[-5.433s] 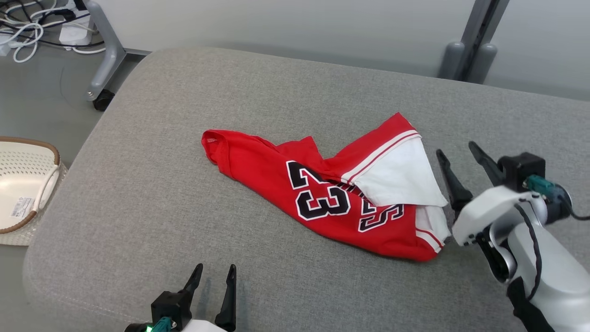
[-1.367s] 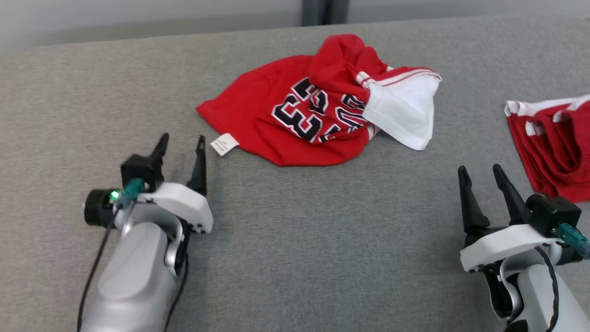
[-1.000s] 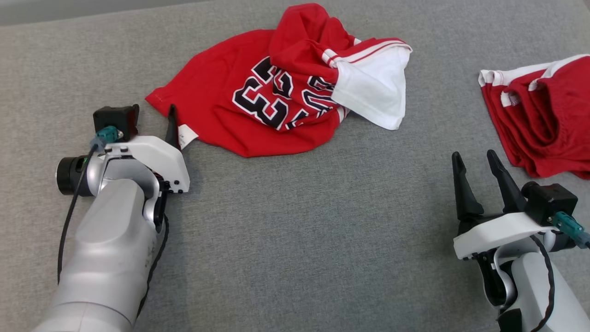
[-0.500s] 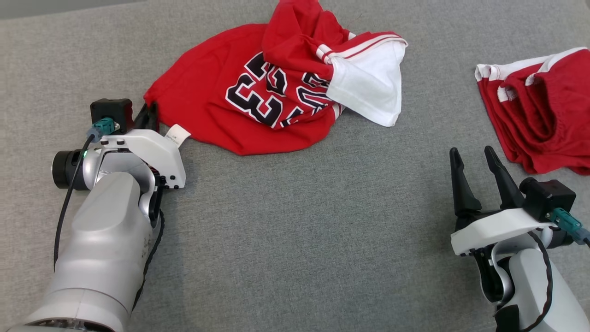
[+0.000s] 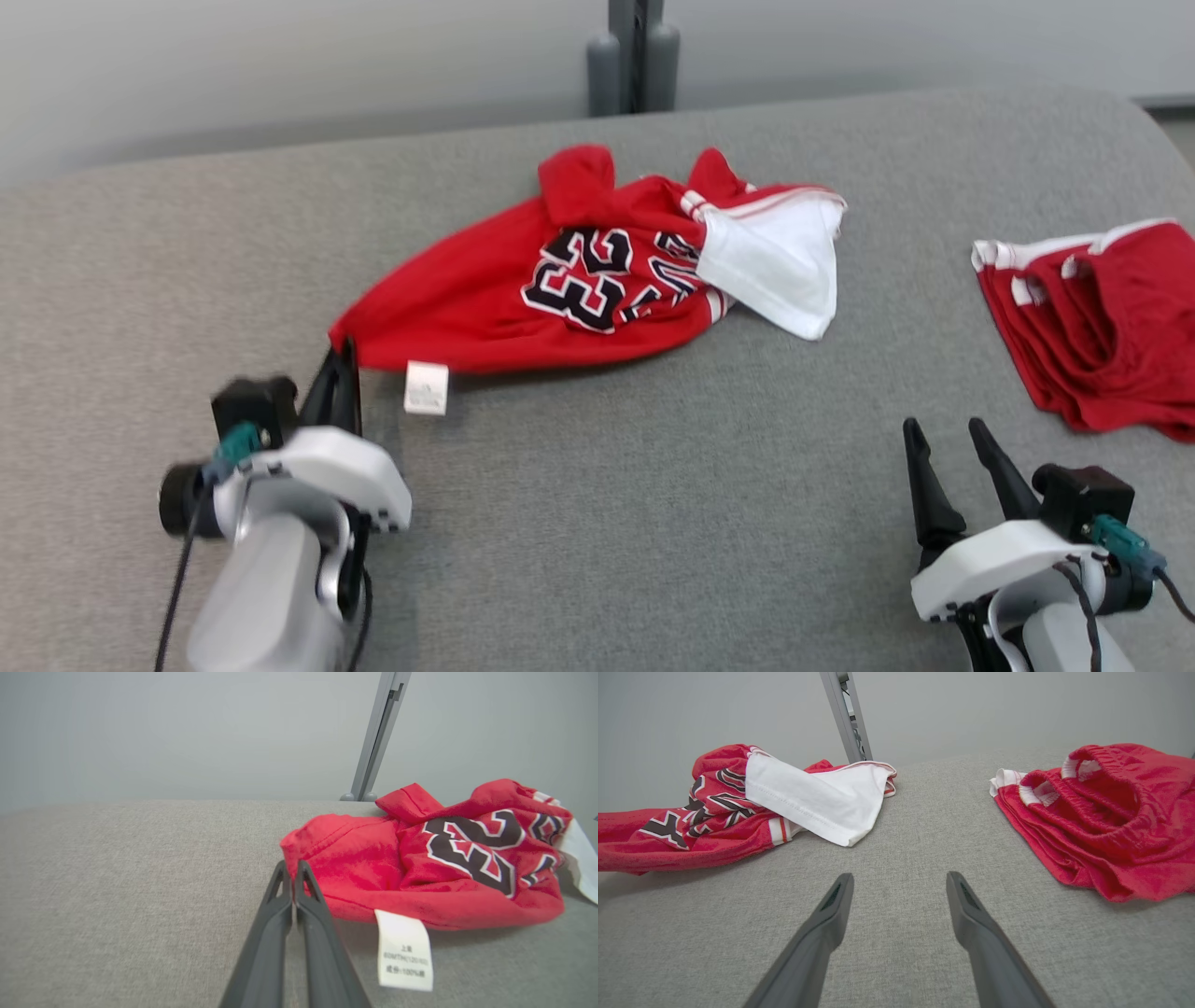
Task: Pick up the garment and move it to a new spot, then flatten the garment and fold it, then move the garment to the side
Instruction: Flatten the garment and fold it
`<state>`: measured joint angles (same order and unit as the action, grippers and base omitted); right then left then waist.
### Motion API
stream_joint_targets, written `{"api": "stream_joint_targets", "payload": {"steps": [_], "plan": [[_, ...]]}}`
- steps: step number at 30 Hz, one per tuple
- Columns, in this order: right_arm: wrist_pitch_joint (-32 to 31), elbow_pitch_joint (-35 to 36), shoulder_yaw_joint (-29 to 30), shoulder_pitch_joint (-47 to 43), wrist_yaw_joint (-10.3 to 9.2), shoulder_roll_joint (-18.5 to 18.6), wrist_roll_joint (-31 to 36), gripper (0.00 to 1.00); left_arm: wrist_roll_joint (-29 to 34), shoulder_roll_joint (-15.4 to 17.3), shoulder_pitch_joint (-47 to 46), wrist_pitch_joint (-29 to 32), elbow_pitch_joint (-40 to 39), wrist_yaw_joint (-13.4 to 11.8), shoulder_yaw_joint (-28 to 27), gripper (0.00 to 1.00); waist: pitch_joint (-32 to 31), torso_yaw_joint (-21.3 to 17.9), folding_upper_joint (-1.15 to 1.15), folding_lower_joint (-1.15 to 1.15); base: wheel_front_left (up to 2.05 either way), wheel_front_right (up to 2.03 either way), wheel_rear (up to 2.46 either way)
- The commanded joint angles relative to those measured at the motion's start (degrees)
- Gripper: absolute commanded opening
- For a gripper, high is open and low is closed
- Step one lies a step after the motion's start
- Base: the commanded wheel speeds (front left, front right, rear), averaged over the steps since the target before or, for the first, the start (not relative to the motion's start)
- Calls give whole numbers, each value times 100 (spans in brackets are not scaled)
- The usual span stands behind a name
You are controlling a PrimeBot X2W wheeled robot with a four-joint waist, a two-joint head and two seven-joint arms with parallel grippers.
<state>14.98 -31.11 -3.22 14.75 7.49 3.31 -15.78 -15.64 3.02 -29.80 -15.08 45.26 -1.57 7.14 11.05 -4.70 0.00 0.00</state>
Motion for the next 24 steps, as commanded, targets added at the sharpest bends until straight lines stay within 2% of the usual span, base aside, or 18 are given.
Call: {"api": "stream_joint_targets", "payload": {"steps": [1, 6, 14, 21, 24], "plan": [[27, -51, -10, -143, 0, 7, -41, 100, 26, 12, 378, -7, -198, -5, 18, 0, -483, 321, 0, 0, 0, 0, 0], [27, -146, -66, -338, 0, -10, -90, 100, -77, 1, 1123, -7, -601, -48, 202, 0, -802, 456, 0, 0, 0, 0, 0], [28, -252, -211, -679, 0, -20, -130, 100, -151, 5, 2410, -9, -816, -304, 593, 0, -1175, 572, 0, 0, 0, 0, 0], [28, -305, -370, -866, 0, -23, -152, 100, -13, 18, 3178, -9, -892, -517, 166, 0, -1248, 714, 0, 0, 0, 0, 0], [28, -328, -397, -837, 0, -23, -155, 100, 93, 15, 3246, -9, -909, -512, 60, 0, -1195, 847, 0, 0, 0, 0, 0]]}}
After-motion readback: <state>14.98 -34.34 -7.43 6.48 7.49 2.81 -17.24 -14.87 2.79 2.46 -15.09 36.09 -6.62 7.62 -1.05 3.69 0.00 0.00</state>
